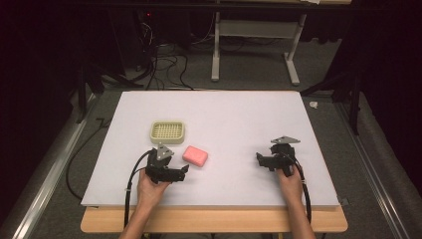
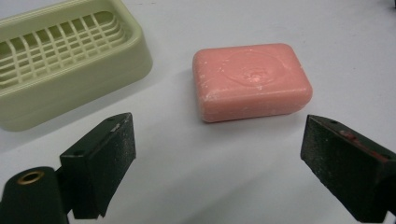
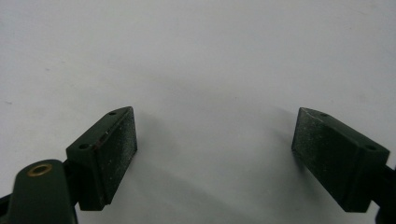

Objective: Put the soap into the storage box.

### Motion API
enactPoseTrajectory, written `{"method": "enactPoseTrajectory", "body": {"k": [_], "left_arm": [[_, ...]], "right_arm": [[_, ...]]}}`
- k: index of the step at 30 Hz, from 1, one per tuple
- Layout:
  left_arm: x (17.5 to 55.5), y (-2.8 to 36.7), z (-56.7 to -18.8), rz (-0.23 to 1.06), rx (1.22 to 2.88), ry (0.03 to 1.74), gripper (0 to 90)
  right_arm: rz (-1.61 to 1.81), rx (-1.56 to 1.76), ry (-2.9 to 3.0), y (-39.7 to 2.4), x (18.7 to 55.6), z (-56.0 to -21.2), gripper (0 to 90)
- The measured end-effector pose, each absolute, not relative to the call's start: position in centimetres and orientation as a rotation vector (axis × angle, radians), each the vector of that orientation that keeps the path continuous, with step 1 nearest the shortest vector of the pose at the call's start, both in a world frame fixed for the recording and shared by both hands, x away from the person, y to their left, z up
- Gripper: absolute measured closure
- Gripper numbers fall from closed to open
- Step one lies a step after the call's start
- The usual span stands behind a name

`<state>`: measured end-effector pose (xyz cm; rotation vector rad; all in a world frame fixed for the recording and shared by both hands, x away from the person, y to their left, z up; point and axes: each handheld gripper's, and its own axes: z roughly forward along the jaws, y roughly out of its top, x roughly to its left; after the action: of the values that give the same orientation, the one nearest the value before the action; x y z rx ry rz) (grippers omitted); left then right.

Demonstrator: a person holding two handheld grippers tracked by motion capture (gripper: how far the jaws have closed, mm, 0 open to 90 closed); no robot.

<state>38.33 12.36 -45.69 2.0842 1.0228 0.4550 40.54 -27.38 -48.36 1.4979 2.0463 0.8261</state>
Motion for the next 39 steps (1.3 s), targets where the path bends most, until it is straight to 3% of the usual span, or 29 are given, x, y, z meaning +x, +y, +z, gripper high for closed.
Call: {"method": "enactPoseTrajectory", "body": {"k": [14,39], "left_arm": [[38.6,11.1,-45.7,0.436,2.083,1.009,10.3],[41.5,7.3,-45.8,0.399,2.152,1.036,1.4]], "right_arm": [[0.826,1.497,2.046,-27.4,40.5,-48.4,14.6],[0.826,1.497,2.045,-27.4,40.5,-48.4,14.6]]}}
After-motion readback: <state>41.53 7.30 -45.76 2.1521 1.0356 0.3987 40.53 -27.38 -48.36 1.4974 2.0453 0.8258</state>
